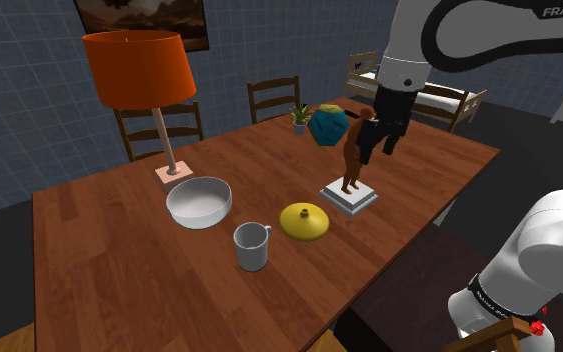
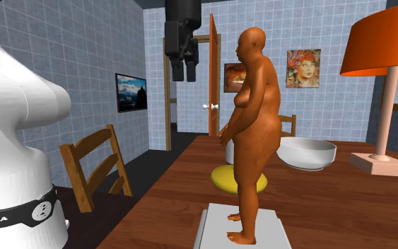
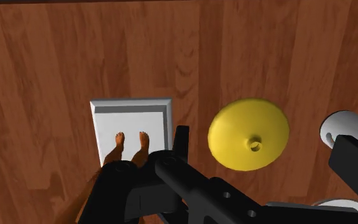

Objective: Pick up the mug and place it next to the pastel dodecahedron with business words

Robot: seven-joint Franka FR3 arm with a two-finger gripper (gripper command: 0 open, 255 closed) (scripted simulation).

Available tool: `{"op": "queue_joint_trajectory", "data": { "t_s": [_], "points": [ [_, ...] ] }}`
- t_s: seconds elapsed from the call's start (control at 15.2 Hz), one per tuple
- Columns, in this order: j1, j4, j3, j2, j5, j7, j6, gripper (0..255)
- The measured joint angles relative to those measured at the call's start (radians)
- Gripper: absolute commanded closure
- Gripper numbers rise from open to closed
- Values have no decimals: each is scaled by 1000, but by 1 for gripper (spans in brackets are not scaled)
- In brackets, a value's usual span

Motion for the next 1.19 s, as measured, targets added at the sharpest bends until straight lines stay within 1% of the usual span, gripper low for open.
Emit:
{"op": "queue_joint_trajectory", "data": {
  "t_s": [0.13,0.26,0.59,0.86,1.06,1.19],
  "points": [
    [12,-5,49,36,13,45,47,0],
    [18,14,98,94,19,92,93,0],
    [22,69,202,230,4,199,183,0],
    [20,153,295,376,-45,316,245,0],
    [21,208,355,489,-106,408,292,0],
    [23,254,387,573,-161,472,315,0]
  ]
}}
